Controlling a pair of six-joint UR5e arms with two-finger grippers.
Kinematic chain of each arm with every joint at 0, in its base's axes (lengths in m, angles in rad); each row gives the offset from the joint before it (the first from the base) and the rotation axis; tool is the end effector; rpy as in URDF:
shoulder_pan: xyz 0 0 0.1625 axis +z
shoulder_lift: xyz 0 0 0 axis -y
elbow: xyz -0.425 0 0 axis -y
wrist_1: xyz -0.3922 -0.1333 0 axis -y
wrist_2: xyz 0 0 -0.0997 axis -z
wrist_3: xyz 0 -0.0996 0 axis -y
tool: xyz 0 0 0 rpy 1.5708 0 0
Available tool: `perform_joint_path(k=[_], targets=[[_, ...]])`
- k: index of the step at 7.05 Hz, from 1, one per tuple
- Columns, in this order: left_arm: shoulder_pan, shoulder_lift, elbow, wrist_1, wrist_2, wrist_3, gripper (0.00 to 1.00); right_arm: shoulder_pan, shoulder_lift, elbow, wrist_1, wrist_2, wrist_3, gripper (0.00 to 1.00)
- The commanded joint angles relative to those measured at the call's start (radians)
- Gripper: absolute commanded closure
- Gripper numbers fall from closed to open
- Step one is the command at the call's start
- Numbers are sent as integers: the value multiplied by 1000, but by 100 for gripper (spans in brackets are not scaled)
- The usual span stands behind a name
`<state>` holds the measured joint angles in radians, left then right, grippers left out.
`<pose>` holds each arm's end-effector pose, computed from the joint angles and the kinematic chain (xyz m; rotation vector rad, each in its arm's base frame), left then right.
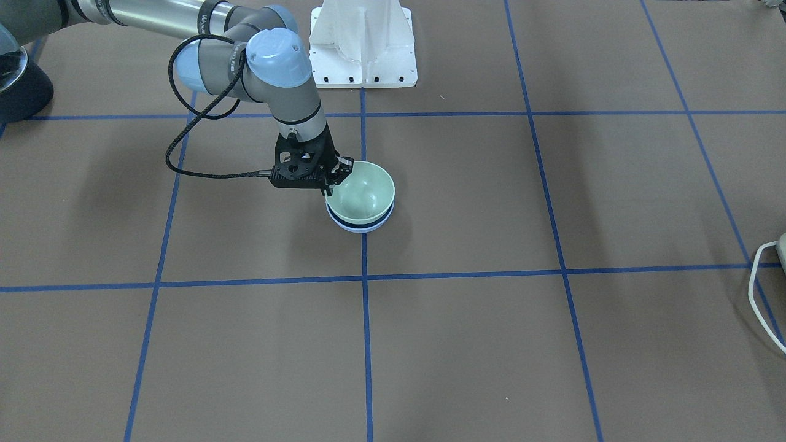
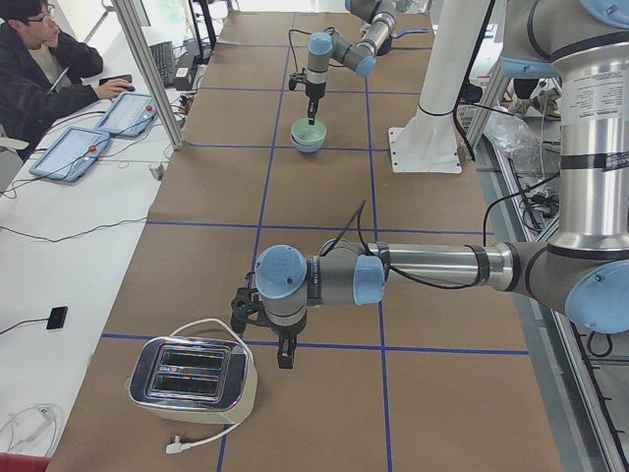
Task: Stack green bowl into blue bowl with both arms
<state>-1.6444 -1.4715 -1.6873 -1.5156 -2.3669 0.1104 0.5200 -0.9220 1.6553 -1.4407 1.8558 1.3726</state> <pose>-0.0948 -0.4412 0.6521 0.0373 0.7959 0.0197 -0.5427 -0.4321 0.2250 0.0514 -0.8972 0.1769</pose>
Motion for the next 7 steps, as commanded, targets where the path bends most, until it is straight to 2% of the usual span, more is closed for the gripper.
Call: perform_joint_path(k=[1,7], targets=[[0,0,1,0,0,0,2,0,5,0,3,-1,2,93],[2,-3,9,0,0,-1,2,0,8,-15,16,-27,3,92]])
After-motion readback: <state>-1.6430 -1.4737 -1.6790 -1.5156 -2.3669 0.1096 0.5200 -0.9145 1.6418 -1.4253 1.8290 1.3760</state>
